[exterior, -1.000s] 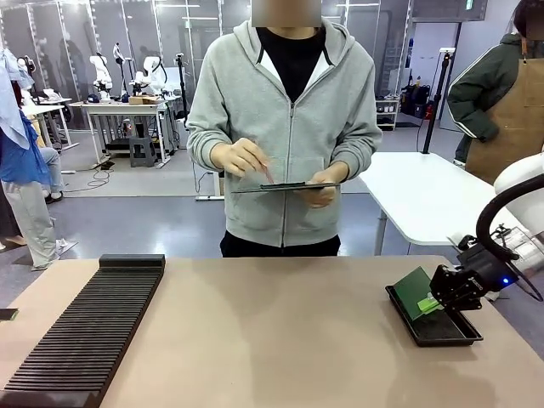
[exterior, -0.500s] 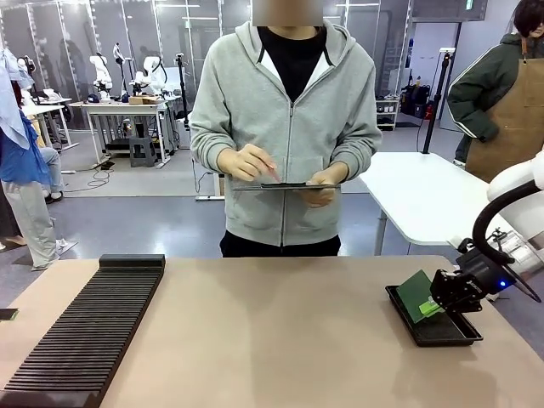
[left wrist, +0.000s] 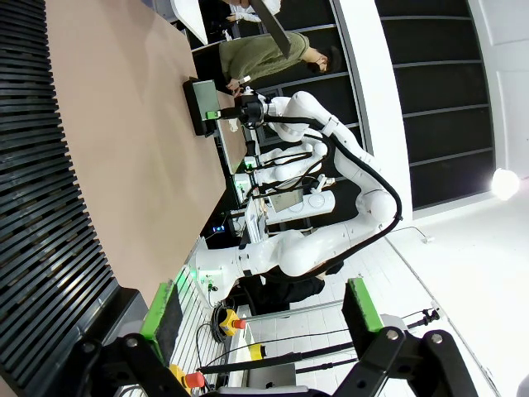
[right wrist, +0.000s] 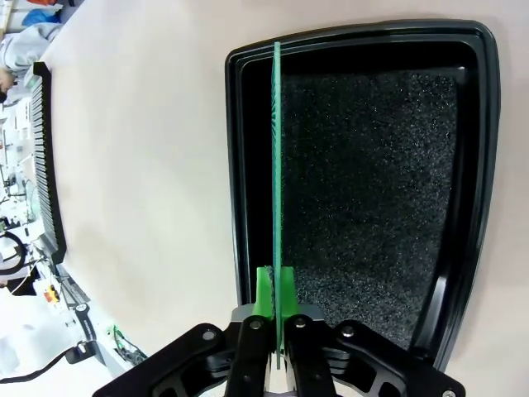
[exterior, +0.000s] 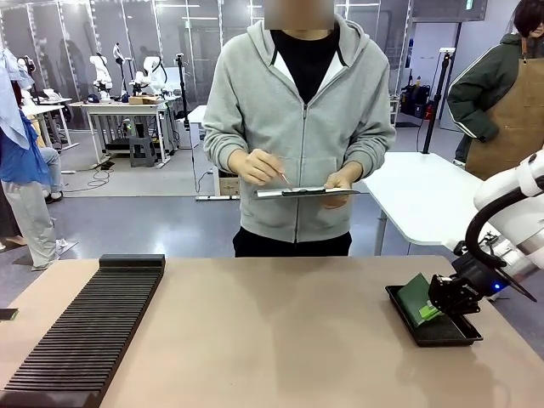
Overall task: Inspect the PCB.
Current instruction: Place the Blank PCB in the ESD tray.
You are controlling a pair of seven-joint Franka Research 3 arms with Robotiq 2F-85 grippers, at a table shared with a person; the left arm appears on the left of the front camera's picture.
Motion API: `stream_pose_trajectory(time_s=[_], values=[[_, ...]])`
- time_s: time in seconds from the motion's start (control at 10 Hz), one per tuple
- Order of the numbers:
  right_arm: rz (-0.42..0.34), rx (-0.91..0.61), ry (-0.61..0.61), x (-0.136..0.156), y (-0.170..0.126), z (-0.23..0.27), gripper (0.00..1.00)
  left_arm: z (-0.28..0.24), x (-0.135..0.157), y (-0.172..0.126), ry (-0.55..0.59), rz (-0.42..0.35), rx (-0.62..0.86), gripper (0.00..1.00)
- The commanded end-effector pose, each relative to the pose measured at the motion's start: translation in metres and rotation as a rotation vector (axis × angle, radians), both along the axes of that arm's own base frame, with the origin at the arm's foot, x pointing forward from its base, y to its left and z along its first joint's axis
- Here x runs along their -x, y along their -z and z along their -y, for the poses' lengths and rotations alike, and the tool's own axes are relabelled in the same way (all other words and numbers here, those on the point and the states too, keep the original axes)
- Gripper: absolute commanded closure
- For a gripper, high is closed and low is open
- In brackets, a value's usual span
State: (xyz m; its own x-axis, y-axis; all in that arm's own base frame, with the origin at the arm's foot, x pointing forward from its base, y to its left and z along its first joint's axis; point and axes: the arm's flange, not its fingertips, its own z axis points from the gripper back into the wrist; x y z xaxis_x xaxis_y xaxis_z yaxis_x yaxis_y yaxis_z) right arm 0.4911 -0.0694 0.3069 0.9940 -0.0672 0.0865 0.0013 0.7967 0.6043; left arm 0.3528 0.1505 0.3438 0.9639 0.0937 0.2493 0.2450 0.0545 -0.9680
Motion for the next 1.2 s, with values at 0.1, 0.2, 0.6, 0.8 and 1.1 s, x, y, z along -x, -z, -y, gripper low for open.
stream_pose_trajectory(time_s=[0.1,0.2,0.6,0.8,1.1], values=[[0.001,0.038,0.001,-0.005,-0.001,-0.002,0.66,-0.001,0.001,0.0,0.002,-0.003,-0.004,0.0],[0.01,0.056,0.007,-0.003,-0.002,-0.002,0.53,-0.001,0.001,0.0,0.002,-0.003,-0.004,0.0],[0.037,0.158,0.039,0.005,-0.015,0.0,0.34,-0.001,0.001,0.0,0.002,-0.003,-0.004,0.0],[0.056,0.22,0.062,0.011,-0.02,-0.003,0.07,-0.001,0.001,0.0,0.002,-0.003,-0.004,0.0],[0.152,0.347,0.125,0.024,-0.032,-0.01,0.0,-0.001,0.001,0.0,0.002,-0.003,-0.004,0.0]])
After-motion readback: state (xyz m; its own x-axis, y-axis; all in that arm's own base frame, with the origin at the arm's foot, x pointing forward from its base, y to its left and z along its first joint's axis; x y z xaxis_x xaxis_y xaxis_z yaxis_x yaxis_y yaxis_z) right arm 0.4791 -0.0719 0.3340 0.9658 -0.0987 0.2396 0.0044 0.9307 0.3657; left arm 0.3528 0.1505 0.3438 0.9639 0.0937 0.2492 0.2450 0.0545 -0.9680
